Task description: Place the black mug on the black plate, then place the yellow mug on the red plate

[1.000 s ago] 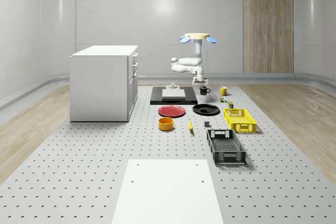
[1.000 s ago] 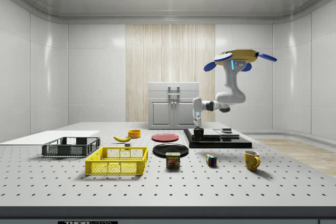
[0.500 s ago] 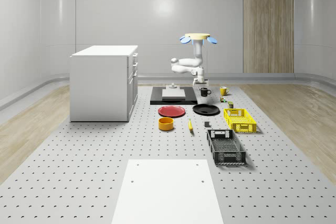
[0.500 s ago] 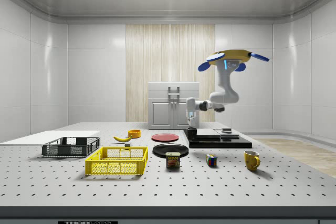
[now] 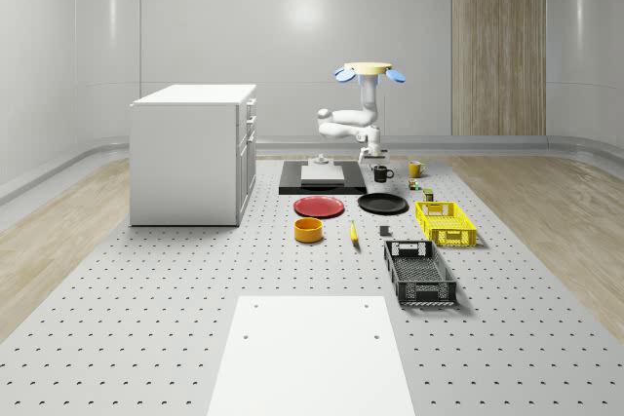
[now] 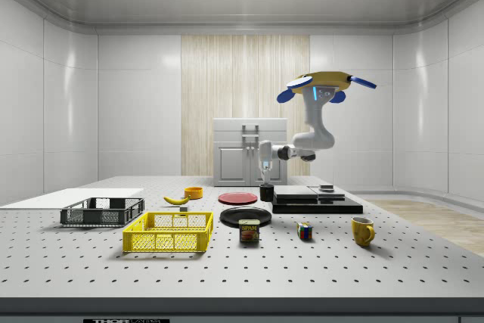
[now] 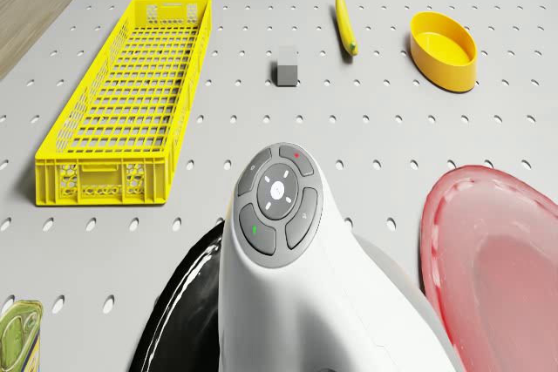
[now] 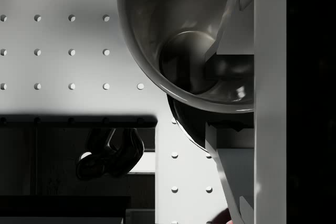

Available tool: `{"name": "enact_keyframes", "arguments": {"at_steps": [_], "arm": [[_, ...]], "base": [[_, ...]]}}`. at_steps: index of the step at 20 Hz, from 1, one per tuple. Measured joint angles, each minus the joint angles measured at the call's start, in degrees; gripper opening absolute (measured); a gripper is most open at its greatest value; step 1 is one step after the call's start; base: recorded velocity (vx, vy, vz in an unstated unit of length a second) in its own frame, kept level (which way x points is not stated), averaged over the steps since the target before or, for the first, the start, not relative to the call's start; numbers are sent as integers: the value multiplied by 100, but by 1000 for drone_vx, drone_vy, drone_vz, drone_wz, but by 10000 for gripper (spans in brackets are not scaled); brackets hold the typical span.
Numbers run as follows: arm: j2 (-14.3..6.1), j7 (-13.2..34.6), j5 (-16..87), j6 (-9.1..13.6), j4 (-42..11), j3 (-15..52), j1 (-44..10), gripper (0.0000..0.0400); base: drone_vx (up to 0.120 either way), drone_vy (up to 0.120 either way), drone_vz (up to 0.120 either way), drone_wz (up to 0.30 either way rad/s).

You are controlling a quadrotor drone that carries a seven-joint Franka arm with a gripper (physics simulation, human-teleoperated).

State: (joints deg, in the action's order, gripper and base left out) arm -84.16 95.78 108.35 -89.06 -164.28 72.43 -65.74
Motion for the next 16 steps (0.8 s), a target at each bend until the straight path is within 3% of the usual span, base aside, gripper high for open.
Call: {"name": "enact_keyframes", "arguments": {"at_steps": [16], "arm": [[-75, 20, -33, -71, 5, 14, -25, 110]], "base": [[120, 0, 0, 0]]}}
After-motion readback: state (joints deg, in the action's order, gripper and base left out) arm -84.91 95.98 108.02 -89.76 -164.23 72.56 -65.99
